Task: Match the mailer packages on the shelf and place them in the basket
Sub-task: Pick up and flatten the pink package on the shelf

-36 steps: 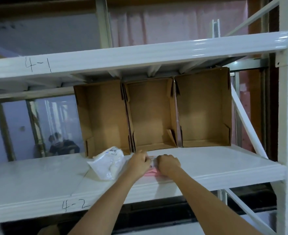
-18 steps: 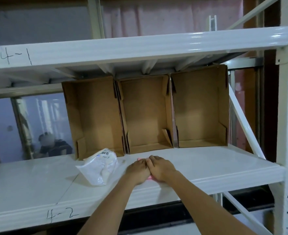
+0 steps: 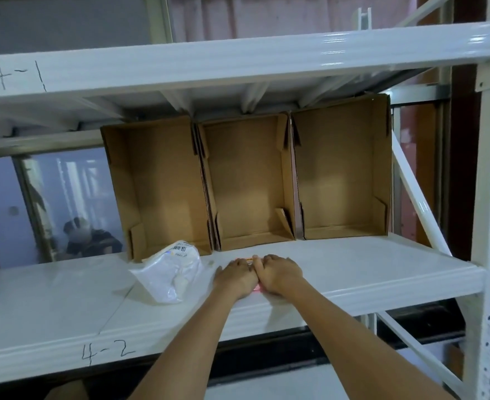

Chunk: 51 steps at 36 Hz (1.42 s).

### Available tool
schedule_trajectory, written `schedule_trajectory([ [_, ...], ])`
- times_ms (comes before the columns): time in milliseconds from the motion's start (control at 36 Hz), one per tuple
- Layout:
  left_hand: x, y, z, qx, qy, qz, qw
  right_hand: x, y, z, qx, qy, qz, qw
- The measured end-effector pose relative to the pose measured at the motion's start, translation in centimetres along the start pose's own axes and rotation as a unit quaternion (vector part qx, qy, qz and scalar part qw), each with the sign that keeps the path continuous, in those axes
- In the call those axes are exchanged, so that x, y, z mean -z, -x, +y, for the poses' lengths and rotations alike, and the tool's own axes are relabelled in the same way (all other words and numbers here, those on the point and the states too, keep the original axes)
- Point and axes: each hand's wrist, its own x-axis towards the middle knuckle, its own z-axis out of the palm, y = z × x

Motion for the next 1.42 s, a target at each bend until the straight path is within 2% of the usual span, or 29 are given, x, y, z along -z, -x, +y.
schedule_trajectory([
  [306,0.3,-0.3,-0.4,0.024,-0.006,-0.029,0.999,-0.6,0.3,0.6,0.042,0.078,-0.051,0.995],
  [528,0.4,1.6,-0.5,0.036,0.001,-0.033,0.999,0.5,0.7,0.3,0.004,0.107,-0.070,0.992],
  [750,1.8,6.1,0.4,0.018,0.081,-0.046,0.995,1.8,2.9,-0.1,-0.030,0.144,-0.041,0.988],
  [861,3.3,8.8,2.1,-0.028,0.109,0.018,0.994,3.4,3.7,2.4,-0.093,0.181,-0.013,0.979],
  [972,5.3,10.9,1.6,-0.043,0.089,0.154,0.983,4.5,4.2,4.6,-0.118,0.216,0.010,0.969],
  [1056,7.6,11.7,-0.8,-0.042,0.052,0.286,0.956,5.3,4.5,2.8,-0.098,0.179,0.094,0.975],
  [1111,9.1,12.1,-3.0,-0.013,0.041,0.325,0.945,5.9,4.9,0.5,-0.059,0.128,0.155,0.978],
  [1139,9.7,12.1,-4.4,0.012,0.027,0.333,0.943,6.1,5.0,-0.9,-0.035,0.088,0.160,0.983],
  [1222,10.3,12.4,-8.8,0.084,-0.019,0.328,0.941,6.5,5.4,-5.4,0.014,-0.009,0.109,0.994],
  [1306,9.6,13.1,-12.2,0.096,-0.034,0.309,0.946,6.2,6.2,-9.5,0.056,0.033,0.111,0.992],
  [1417,8.5,14.4,-13.6,0.079,0.020,0.230,0.970,5.1,7.4,-12.7,0.080,0.060,0.109,0.989],
])
